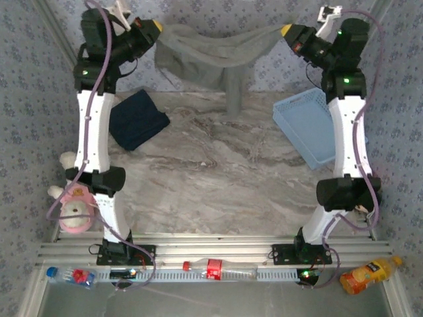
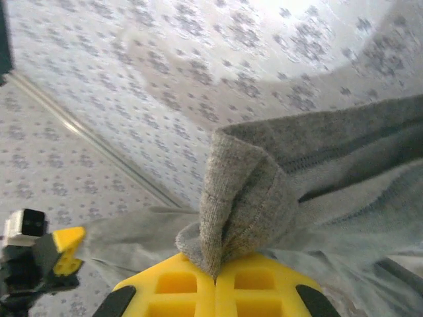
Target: Fold and stack the mixed laundry pile
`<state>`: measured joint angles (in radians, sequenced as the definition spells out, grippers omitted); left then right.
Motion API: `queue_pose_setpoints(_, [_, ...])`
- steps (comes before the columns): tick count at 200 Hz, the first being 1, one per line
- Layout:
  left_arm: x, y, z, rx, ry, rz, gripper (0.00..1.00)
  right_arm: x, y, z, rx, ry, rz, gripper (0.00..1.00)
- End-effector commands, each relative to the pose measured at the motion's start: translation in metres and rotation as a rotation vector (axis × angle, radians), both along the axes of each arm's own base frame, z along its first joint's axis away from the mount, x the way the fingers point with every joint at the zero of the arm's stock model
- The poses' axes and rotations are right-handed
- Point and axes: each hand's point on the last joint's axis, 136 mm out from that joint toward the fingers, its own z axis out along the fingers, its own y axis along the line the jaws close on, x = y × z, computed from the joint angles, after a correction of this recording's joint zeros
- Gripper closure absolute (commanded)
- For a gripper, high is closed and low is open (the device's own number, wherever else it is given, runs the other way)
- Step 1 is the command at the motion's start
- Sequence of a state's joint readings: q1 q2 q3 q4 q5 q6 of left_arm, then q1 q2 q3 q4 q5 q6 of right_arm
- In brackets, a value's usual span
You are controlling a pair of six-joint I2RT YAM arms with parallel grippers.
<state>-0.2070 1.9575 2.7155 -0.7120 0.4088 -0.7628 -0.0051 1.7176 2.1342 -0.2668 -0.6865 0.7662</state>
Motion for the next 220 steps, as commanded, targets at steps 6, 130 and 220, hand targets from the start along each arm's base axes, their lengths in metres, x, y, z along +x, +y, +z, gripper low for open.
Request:
queue_pose_setpoints(6, [-0.016, -0.021, -0.068, 0.172, 0.164, -0.072, 1.0, -0.023, 0.014, -0.067, -0.036, 0.131, 0.08, 1.0])
queue_pose_setpoints(130, [-0.23, 0.065, -0.437, 0.186, 0.96, 0.259, 0.09, -0.273, 0.01, -0.414, -0.13, 0.986, -0.015, 0.41])
queue_pose_setpoints(220, [-0.111, 0.026, -0.403, 0.237, 0.745, 0.131, 0.66, -0.113, 0.028, -0.401, -0.452, 0.843, -0.164, 0.63])
